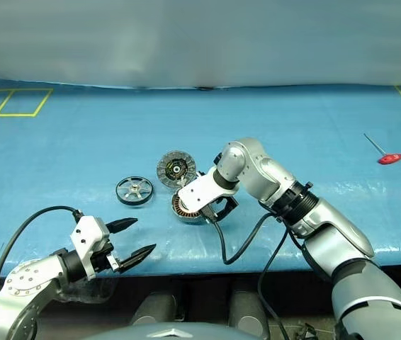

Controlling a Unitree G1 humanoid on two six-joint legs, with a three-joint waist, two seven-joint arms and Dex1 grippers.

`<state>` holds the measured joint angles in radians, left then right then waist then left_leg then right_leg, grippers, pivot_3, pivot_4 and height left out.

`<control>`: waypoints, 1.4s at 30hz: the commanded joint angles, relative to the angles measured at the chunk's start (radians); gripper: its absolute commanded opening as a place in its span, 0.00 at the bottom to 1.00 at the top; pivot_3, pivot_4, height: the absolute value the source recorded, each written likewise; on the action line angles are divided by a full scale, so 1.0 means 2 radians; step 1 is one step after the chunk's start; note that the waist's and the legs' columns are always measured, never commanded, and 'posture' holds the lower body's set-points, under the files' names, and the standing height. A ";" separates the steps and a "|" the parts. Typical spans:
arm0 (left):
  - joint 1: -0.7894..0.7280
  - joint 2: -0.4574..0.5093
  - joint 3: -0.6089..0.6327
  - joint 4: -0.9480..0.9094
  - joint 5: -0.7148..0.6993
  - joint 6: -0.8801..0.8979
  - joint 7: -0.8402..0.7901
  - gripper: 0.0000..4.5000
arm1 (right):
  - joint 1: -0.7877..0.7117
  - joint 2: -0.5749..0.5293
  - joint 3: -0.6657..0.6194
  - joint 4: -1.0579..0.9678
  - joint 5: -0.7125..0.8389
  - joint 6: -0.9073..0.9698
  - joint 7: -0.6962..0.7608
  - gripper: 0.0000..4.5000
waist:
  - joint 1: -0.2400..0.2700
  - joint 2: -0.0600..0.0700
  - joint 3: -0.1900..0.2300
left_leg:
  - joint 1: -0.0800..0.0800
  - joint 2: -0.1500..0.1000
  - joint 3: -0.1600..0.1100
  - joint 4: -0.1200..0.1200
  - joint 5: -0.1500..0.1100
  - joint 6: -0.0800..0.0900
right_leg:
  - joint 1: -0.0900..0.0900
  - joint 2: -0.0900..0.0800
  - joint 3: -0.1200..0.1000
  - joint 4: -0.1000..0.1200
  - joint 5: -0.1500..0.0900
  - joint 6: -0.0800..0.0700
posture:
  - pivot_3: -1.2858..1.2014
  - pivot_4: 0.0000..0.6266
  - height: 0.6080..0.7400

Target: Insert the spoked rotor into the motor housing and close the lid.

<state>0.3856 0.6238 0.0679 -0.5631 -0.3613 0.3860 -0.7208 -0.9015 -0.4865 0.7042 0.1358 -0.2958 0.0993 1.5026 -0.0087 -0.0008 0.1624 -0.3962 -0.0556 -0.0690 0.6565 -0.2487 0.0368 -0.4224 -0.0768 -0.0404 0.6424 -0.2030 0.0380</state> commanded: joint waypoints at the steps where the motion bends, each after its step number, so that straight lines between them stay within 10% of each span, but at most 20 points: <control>1: 0.001 -0.001 0.002 -0.008 -0.002 -0.008 -0.001 1.00 | 0.004 -0.002 -0.017 -0.026 0.018 0.009 0.008 1.00 | 0.000 0.000 0.000 | 0.000 0.000 0.000 0.000 0.000 0.000 | 0.000 0.000 0.000 0.000 0.000 0.000 | 0.52 0.24 1.00; 9: 0.005 -0.002 0.005 -0.012 -0.003 -0.007 0.002 1.00 | 0.017 -0.026 -0.084 -0.095 0.091 0.077 0.016 1.00 | 0.000 0.000 0.000 | -0.001 0.000 0.000 0.000 0.000 0.000 | -0.001 0.000 0.000 0.000 0.000 0.000 | 0.52 0.24 1.00; 17: 0.008 -0.012 0.003 -0.015 -0.009 -0.005 0.007 1.00 | 0.136 -0.046 -0.234 -0.220 0.132 0.218 -0.139 1.00 | 0.007 0.000 0.000 | -0.002 0.000 0.000 0.000 0.000 0.000 | -0.001 -0.001 0.000 0.000 0.000 0.000 | 0.52 0.24 1.00; 29: -0.017 -0.024 -0.006 -0.007 -0.016 -0.001 0.006 1.00 | 0.256 0.210 -0.355 -0.325 0.116 0.467 -0.523 1.00 | 0.009 0.000 0.000 | -0.004 0.001 0.001 0.000 0.001 -0.001 | -0.003 0.000 0.000 0.001 0.000 0.000 | 0.52 0.24 1.00; 42: -0.016 -0.060 -0.027 -0.005 -0.001 -0.023 0.027 1.00 | 0.271 0.299 -0.344 -0.158 0.078 0.339 -0.737 1.00 | -0.003 0.000 0.000 | -0.002 0.000 0.001 0.000 0.001 -0.001 | -0.002 0.003 0.001 0.001 0.000 0.000 | 0.52 0.24 1.00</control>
<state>0.3565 0.5094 0.0174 -0.5611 -0.3646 0.3622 -0.6741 -0.3560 0.0947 -0.0021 -0.1907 -0.1280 0.8427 0.0694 -0.0148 -0.0004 0.1626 -0.3999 -0.0544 -0.0668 0.6556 -0.2469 0.0342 -0.4269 -0.0700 -0.0393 0.6446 -0.2029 0.0375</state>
